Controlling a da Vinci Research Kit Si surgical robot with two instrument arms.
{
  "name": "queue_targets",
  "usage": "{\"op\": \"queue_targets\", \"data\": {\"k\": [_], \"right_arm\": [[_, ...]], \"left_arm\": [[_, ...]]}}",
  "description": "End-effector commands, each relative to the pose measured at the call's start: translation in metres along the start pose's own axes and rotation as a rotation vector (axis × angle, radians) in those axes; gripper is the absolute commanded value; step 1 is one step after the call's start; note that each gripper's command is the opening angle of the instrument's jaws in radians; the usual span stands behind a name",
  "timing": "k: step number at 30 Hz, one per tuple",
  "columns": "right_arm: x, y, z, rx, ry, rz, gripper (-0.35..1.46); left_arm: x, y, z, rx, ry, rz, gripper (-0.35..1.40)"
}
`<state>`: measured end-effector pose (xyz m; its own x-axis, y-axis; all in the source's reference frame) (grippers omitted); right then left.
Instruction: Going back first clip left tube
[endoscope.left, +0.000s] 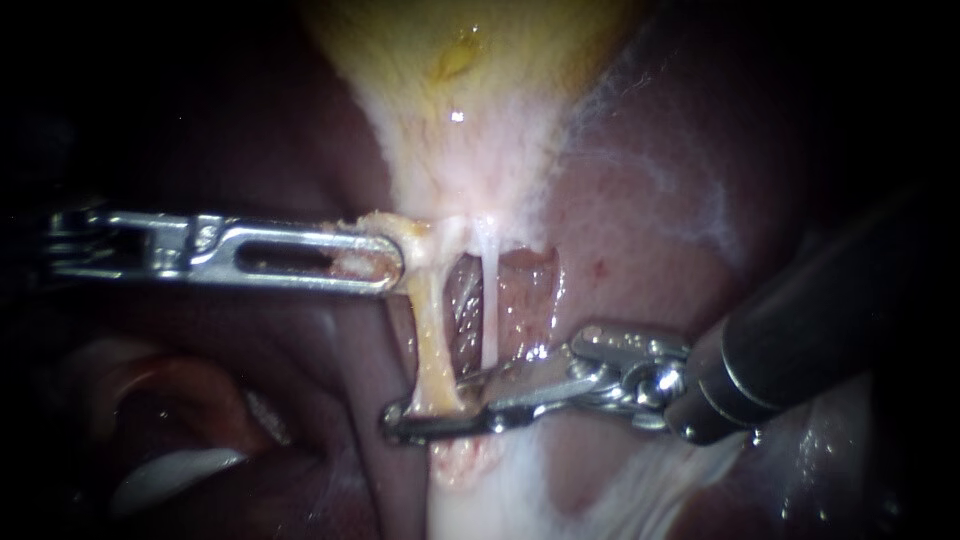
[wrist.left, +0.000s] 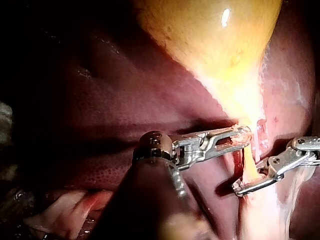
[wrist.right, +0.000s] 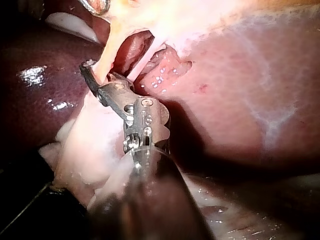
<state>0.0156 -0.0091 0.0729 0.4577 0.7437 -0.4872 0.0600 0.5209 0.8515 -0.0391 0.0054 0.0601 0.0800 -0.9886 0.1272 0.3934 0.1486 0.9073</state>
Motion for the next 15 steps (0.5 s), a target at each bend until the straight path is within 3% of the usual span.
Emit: {"op": "queue_targets", "data": {"k": [1,7,9,11,15], "right_arm": [[-0.0001,0.0000,0.0001,-0.001,0.001,-0.001,-0.35],[-0.0006,0.0003,0.0004,0.005,-0.003,0.014,-0.34],[-0.0007,0.0005,0.0006,0.017,0.016,0.016,-0.04],[-0.0007,0.0005,0.0008,0.031,0.043,-0.058,0.21],[-0.0006,0.0001,0.0009,0.020,0.078,-0.115,0.41]], "left_arm": [[0.0000,0.0000,0.0000,0.000,0.000,0.000,-0.35],[0.0000,0.0000,0.0000,0.000,0.000,0.000,-0.35],[0.0000,0.0000,0.0000,0.000,0.000,0.000,-0.35],[0.0000,0.0000,0.0000,0.000,0.000,0.000,-0.35],[0.0000,0.0000,-0.0001,0.000,0.000,0.000,-0.35]]}}
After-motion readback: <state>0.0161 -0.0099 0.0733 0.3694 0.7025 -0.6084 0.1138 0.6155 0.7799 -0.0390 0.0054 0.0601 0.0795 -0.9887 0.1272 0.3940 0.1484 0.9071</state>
